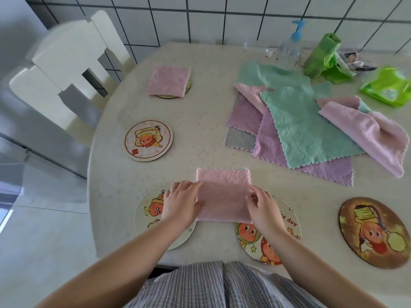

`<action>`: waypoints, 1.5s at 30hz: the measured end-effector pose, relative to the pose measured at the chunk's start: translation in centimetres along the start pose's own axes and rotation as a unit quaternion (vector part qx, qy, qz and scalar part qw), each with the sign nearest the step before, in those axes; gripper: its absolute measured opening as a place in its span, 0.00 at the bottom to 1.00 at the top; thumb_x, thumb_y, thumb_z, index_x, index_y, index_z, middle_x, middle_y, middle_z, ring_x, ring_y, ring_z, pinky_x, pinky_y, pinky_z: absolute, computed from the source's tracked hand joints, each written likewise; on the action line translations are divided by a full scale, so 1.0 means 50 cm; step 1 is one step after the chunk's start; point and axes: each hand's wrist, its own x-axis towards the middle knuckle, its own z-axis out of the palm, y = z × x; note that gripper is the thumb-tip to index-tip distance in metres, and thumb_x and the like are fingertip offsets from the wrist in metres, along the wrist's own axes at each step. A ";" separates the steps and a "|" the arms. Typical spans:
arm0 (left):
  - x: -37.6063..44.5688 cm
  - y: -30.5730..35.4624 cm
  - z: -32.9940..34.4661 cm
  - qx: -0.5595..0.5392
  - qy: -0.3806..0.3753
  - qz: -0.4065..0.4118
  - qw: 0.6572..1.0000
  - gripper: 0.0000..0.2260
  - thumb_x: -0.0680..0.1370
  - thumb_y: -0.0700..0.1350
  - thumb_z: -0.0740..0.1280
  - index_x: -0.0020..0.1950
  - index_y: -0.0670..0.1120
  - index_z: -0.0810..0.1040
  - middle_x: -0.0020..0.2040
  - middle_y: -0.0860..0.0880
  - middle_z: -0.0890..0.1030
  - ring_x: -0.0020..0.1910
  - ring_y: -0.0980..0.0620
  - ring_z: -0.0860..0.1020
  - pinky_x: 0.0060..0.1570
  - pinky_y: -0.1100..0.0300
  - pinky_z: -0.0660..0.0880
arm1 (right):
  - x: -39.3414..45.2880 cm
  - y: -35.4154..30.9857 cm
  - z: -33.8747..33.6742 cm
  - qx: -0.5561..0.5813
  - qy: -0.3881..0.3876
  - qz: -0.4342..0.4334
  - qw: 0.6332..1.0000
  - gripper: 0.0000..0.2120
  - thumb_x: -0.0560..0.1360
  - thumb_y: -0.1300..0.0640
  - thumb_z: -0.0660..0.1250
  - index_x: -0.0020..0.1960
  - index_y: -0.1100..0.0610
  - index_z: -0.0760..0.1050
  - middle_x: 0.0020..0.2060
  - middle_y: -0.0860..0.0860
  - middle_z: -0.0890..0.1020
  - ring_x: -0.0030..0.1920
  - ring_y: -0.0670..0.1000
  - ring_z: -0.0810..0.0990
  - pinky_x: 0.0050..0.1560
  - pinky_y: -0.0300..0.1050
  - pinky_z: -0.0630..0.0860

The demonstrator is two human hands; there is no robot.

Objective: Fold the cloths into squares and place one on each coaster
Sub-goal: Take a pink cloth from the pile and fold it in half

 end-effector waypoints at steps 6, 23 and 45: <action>0.026 0.027 -0.004 -0.236 -0.023 -0.105 0.966 0.15 0.74 0.38 0.59 0.56 0.52 0.77 0.55 0.50 0.75 0.49 0.53 0.73 0.42 0.65 0.69 | 0.037 -0.017 -0.016 0.127 -0.040 0.072 0.988 0.20 0.79 0.59 0.58 0.71 0.55 0.65 0.60 0.49 0.75 0.54 0.49 0.75 0.45 0.39 0.68; 0.099 -0.084 -0.130 -0.450 0.145 -0.285 0.834 0.09 0.77 0.38 0.63 0.47 0.53 0.77 0.46 0.59 0.76 0.44 0.61 0.74 0.37 0.67 0.68 | 0.162 -0.187 0.051 0.327 -0.156 0.097 0.927 0.04 0.75 0.61 0.67 0.45 0.55 0.72 0.43 0.53 0.79 0.41 0.51 0.78 0.43 0.48 0.78; 0.287 -0.377 -0.190 -0.461 0.149 -0.229 0.844 0.13 0.76 0.38 0.64 0.43 0.57 0.77 0.46 0.57 0.80 0.50 0.53 0.79 0.46 0.61 0.73 | 0.274 -0.419 0.221 0.114 -0.140 -0.070 0.981 0.17 0.78 0.63 0.58 0.63 0.51 0.75 0.57 0.42 0.77 0.55 0.41 0.74 0.48 0.25 0.66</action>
